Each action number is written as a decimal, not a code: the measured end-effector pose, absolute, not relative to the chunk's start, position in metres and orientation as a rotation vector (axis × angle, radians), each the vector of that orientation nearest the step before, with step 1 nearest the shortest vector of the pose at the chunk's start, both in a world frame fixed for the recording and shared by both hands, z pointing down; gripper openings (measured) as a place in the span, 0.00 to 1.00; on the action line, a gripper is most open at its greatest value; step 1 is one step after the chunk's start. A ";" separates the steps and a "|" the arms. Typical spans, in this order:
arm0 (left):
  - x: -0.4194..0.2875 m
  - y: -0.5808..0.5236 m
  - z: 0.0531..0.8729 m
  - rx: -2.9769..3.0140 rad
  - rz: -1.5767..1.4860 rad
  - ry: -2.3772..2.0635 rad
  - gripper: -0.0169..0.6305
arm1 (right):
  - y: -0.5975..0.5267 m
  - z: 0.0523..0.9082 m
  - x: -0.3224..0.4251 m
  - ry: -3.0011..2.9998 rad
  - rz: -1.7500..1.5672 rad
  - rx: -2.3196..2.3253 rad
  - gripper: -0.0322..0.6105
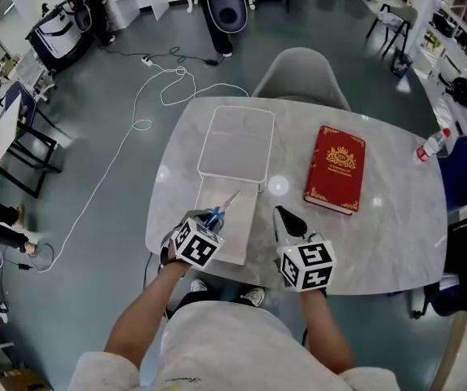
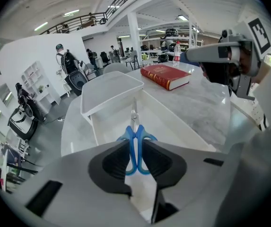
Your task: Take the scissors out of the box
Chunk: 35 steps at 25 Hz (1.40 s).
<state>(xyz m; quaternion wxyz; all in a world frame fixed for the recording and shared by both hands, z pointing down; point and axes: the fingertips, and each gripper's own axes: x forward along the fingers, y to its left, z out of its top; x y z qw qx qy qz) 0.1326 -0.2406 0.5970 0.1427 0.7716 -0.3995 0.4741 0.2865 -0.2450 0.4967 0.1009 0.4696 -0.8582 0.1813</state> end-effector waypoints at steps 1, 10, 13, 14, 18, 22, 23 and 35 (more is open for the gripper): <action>0.132 -0.241 0.592 2.237 1.349 -1.159 0.15 | -0.245 0.495 0.284 -2.536 0.532 1.389 0.06; 0.120 -0.252 0.548 2.358 1.148 -1.229 0.15 | -0.240 0.477 0.264 -2.508 0.474 1.430 0.06; 0.116 -0.255 0.531 2.409 1.089 -1.239 0.15 | -0.238 0.470 0.256 -2.497 0.459 1.460 0.06; 0.114 -0.256 0.526 2.427 1.066 -1.243 0.15 | -0.237 0.467 0.253 -2.494 0.453 1.472 0.06; 0.107 -0.260 0.500 2.501 0.967 -1.270 0.15 | -0.235 0.456 0.244 -2.479 0.421 1.522 0.06; 0.096 -0.261 0.476 2.559 0.856 -1.305 0.15 | -0.233 0.442 0.236 -2.467 0.382 1.567 0.06; 0.094 -0.261 0.470 2.572 0.828 -1.308 0.15 | -0.232 0.439 0.234 -2.464 0.372 1.580 0.06; 0.061 -0.254 0.416 2.676 0.461 -1.351 0.15 | -0.210 0.415 0.209 -2.435 0.312 1.692 0.06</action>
